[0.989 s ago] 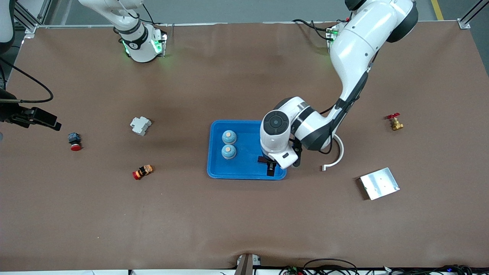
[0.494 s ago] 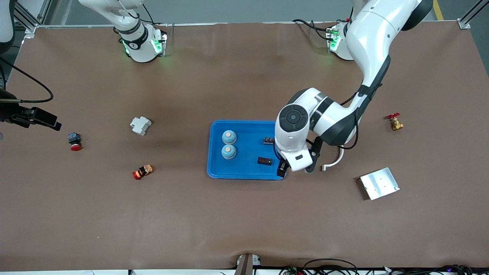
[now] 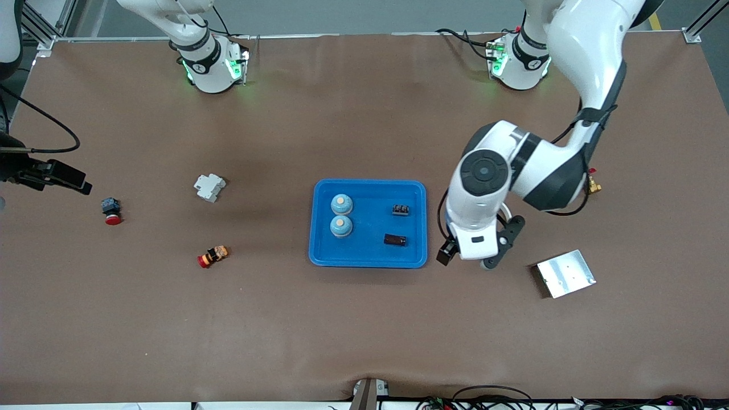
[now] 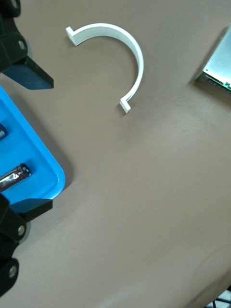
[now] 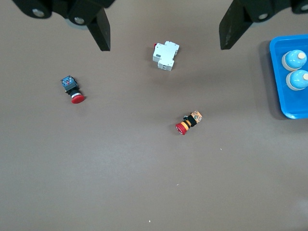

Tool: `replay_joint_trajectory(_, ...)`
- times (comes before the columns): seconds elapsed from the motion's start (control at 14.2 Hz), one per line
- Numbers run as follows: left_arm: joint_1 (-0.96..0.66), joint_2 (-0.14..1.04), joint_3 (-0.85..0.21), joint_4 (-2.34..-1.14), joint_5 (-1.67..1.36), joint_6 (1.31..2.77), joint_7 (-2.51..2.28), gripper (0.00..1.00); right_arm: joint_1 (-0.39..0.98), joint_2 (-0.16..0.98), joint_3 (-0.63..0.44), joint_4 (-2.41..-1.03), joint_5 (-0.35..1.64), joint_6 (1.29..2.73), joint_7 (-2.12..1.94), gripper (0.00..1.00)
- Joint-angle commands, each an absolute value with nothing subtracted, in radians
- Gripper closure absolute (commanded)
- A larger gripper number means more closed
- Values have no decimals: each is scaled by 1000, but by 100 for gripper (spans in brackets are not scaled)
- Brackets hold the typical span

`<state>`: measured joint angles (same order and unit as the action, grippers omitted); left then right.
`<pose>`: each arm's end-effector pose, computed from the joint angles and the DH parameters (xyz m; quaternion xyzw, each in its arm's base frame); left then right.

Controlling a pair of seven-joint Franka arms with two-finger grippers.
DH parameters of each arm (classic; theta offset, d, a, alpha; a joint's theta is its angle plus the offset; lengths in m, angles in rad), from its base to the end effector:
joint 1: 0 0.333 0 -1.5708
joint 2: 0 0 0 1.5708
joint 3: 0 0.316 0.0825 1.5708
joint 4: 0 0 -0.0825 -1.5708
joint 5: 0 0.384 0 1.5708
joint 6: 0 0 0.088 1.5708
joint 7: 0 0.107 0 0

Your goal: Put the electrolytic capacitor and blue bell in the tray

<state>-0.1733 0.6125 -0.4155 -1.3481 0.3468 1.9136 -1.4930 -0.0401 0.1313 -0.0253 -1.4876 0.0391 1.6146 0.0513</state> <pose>0.6424 -0.3234 0.3897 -0.9088 -0.4147 -0.0411 0.0213 0.5973 -0.0341 0.5921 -0.9981 0.0591 0.0020 0.0179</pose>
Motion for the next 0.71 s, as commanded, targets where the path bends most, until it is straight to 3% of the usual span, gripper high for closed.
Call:
replay_joint_trajectory(0.0, -140, 557, -423, -1385, 318, 1905, -1377, 0, -35, 109, -29, -1497, 41, 1605, 44, 0)
replay_joint_trajectory(0.64, -5, 485, -426, -1385, 304, 1865, -611, 0, -35, 110, -29, -1497, 41, 1605, 44, 0)
